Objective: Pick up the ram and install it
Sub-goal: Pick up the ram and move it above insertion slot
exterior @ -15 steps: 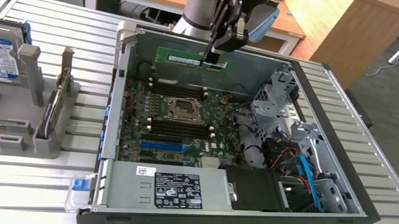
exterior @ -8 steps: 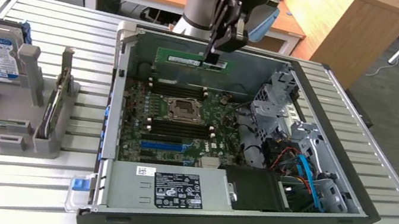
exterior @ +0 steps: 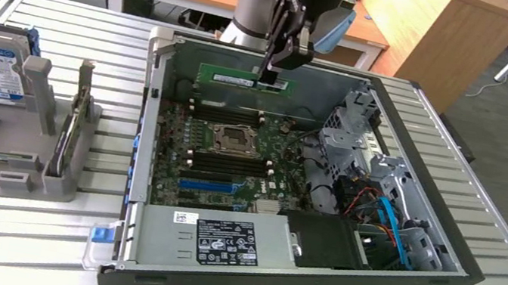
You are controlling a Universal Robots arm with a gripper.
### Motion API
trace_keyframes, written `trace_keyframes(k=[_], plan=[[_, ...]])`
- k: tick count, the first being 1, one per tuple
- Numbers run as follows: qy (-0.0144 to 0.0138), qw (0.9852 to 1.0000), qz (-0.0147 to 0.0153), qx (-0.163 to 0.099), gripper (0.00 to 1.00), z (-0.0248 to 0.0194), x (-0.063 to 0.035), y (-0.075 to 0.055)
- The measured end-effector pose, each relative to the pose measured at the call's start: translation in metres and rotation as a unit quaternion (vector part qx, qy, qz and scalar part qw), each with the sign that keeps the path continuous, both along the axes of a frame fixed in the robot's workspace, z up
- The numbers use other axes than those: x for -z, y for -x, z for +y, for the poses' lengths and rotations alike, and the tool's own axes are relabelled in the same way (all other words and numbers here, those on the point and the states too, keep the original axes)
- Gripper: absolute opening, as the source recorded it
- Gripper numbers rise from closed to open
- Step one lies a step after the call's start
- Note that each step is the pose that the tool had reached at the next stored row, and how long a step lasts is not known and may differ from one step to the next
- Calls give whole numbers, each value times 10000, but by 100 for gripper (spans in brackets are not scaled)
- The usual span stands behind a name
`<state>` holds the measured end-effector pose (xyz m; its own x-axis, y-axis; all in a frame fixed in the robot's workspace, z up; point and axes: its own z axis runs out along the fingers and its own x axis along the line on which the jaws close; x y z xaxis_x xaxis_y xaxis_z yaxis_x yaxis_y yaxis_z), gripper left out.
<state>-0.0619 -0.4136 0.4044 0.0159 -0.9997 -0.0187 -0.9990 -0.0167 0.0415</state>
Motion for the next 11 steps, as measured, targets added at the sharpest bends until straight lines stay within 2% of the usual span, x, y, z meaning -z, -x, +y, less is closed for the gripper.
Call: trace_keyframes(k=[4,11], plan=[[-1,10000,0,0,12,0,2,-10],[0,10000,1,0,12,0,6,-144]])
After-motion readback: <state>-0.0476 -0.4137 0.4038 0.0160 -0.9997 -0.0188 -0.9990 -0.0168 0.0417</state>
